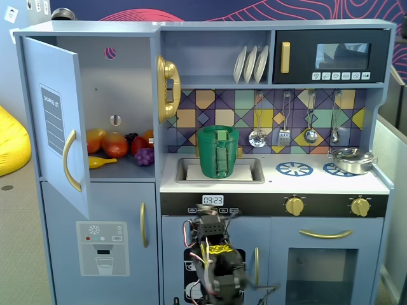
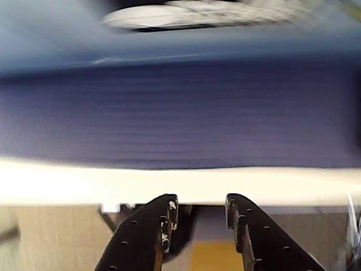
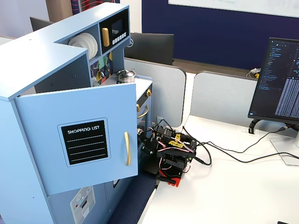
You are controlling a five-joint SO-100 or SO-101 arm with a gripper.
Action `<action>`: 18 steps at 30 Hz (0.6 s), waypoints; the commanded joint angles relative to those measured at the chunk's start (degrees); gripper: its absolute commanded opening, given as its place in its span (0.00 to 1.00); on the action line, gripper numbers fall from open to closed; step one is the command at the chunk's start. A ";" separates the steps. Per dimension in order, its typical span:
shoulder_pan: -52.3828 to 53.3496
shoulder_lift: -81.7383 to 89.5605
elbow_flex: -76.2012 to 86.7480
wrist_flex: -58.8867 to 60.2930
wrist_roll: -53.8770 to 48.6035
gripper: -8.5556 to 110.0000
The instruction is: Close the left cabinet door
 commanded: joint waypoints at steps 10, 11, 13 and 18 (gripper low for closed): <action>-65.48 -22.68 -15.29 -53.35 -18.37 0.07; -68.29 -24.87 -16.17 -57.57 -18.19 0.07; -72.33 -29.97 -18.37 -63.54 -17.58 0.07; -77.43 -42.80 -22.94 -79.89 -17.40 0.07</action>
